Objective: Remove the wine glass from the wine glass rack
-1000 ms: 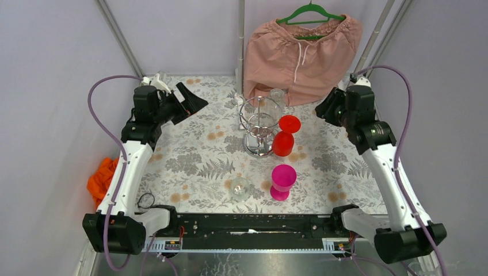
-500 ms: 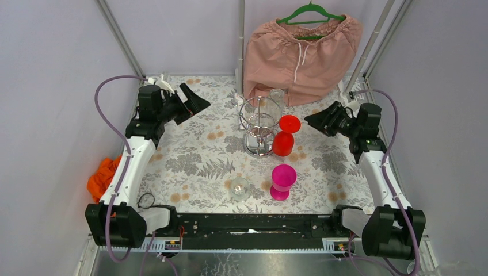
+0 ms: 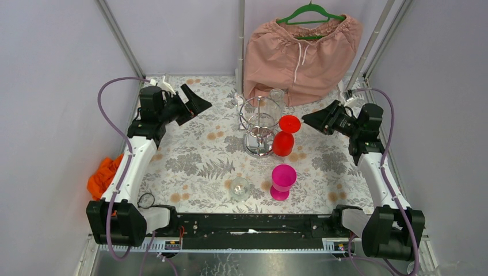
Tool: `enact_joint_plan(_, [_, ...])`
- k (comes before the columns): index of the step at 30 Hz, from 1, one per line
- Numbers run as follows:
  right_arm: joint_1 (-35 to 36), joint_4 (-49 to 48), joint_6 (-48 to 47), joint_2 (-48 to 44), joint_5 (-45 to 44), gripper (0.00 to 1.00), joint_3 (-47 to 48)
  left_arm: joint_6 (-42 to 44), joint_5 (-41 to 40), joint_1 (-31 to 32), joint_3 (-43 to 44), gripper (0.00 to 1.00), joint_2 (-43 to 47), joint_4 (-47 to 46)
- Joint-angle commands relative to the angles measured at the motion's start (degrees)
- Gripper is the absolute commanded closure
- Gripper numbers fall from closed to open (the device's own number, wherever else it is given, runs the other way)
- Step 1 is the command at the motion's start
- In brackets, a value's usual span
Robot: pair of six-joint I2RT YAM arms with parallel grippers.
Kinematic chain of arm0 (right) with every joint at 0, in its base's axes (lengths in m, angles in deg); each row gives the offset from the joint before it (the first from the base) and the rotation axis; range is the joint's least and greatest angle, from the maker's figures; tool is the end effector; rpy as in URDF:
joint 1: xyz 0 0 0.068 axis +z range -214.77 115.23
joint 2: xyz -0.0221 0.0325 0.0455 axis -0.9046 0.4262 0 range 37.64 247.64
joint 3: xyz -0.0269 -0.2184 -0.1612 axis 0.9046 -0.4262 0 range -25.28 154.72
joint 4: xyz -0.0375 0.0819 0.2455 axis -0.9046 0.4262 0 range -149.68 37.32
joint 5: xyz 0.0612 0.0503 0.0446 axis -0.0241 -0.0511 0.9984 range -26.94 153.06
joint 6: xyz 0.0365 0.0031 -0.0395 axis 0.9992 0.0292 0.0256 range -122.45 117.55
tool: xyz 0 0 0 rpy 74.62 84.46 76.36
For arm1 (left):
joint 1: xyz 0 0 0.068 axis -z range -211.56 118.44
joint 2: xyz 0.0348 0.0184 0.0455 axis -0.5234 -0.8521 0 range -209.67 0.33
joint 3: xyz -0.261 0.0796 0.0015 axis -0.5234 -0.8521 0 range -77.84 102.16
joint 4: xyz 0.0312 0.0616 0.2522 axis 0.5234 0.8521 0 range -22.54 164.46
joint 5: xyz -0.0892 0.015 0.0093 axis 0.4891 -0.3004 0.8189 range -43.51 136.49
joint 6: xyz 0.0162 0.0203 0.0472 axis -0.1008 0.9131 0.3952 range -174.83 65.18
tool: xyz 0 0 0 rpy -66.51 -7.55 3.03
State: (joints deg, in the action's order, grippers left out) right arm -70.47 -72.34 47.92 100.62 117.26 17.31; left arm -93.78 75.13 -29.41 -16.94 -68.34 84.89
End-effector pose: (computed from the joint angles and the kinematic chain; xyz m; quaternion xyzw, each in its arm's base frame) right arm 0.2463 0.0044 0.3068 0.0507 0.7327 0.5399 0.4113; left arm 0.2692 -0.0271 0.3411 -0.1325 0.8181 -0.3778 0.4128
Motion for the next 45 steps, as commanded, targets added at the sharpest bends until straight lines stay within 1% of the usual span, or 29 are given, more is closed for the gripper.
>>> enact_joint_plan(1, [0.9, 0.1, -1.2, -0.1, 1.5, 0.54, 0.1, -0.5, 1.4, -0.4, -0.8, 0.01, -0.4, -3.9])
enact_joint_plan(4, [1.9, 1.1, -2.1, 0.4, 1.0, 0.55, 0.5, -0.5, 1.4, -0.4, -0.9, 0.01, -0.6, -4.0])
enact_joint_plan(11, [4.6, 4.1, -4.6, 1.8, -0.4, 0.61, 1.8, -0.6, 1.5, -0.4, -0.8, 0.01, -0.5, -4.2])
enact_joint_plan(21, [4.8, 7.1, -6.3, 1.0, -3.2, 0.8, 1.9, -0.7, 1.7, -0.4, -0.5, 0.01, -0.6, -4.2])
enact_joint_plan(23, [4.8, 8.2, -6.7, 0.3, -3.6, 0.83, 2.4, -0.7, 1.7, -0.4, -0.5, 0.01, -0.6, -4.2])
enact_joint_plan(27, [4.8, 10.1, -6.7, -1.0, -3.3, 0.85, 3.5, -0.7, 1.7, -0.4, -0.4, 0.01, -0.5, -4.2])
enact_joint_plan(36, [4.8, 15.7, -6.8, -4.1, -4.8, 1.0, 5.9, -0.8, 2.1, -0.4, -0.8, 0.01, -0.6, -4.4])
enact_joint_plan(41, [4.9, 17.1, -6.2, -4.9, -4.6, 1.0, 5.9, -0.7, 2.4, -0.4, -1.0, 0.01, -1.0, -4.7])
enact_joint_plan(45, [4.8, 16.1, -4.5, -6.2, -4.3, 1.0, 4.9, -0.9, 2.8, -0.4, -1.3, 0.01, -1.3, -5.1])
